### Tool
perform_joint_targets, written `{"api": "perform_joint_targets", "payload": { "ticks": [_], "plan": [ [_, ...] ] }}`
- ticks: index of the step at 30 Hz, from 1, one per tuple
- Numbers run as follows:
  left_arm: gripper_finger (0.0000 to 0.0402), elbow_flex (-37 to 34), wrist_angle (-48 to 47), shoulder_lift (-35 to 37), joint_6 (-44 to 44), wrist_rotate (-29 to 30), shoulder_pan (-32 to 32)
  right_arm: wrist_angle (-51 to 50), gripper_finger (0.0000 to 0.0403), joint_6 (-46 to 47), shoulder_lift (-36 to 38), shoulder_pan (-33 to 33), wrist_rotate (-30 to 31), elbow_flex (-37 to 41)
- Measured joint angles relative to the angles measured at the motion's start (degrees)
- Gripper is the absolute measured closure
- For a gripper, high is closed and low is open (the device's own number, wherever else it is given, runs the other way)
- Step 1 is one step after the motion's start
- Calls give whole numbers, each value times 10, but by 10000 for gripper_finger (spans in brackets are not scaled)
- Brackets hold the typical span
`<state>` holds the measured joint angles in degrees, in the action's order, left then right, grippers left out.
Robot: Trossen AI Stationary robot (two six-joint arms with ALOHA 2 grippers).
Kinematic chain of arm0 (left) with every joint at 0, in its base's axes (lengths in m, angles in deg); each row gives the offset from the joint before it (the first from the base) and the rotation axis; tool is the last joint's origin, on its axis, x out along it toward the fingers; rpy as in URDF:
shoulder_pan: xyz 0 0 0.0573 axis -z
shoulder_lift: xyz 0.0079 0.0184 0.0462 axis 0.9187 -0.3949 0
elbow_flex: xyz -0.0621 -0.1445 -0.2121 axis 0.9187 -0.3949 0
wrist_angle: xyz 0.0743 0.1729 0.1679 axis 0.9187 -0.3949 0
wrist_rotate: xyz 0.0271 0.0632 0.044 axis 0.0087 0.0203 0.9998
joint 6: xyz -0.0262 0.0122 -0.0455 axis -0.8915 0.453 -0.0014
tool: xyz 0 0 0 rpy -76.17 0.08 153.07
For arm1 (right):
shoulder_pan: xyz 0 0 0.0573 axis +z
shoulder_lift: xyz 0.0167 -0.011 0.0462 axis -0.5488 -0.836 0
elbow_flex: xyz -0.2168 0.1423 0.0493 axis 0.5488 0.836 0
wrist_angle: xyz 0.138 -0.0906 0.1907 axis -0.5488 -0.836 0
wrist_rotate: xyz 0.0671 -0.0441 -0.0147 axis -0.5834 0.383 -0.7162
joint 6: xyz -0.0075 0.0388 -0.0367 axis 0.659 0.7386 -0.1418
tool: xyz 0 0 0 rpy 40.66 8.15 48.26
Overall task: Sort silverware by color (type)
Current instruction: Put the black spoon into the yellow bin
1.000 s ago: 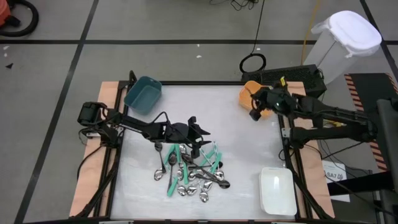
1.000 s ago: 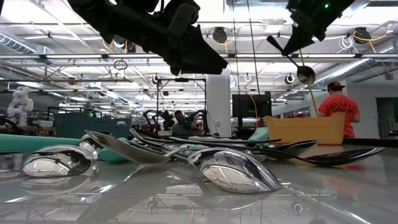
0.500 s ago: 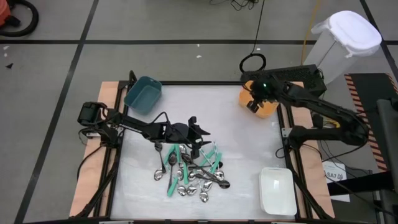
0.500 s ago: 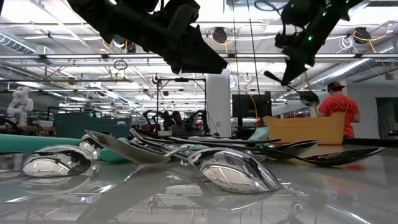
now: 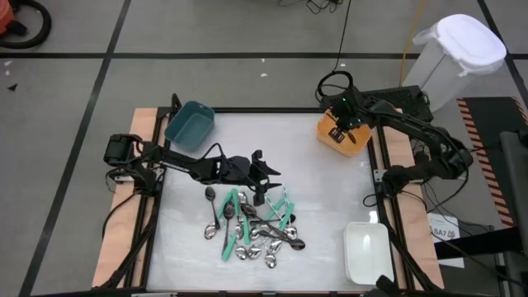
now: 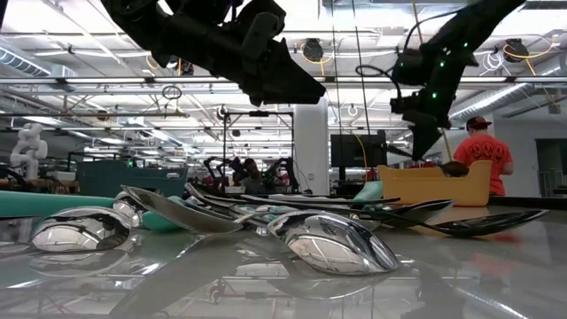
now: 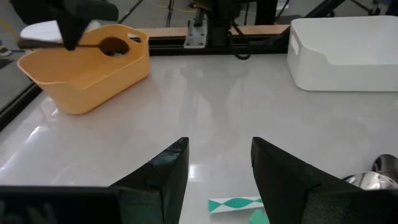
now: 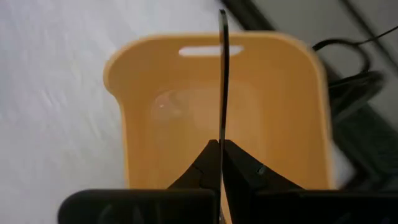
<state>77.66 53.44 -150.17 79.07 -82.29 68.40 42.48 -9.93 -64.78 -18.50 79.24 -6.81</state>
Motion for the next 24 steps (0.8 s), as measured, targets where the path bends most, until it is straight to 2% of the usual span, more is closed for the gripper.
{"api": "perform_joint_targets", "payload": {
  "ticks": [5,24],
  "plan": [
    [227,0,-1,0,5,0,-3,-2,402,-4,-34,-15,-28,0],
    [227,0,-2,0,6,-1,-3,-13,401,-19,-104,-15,-27,0]
  ]
}}
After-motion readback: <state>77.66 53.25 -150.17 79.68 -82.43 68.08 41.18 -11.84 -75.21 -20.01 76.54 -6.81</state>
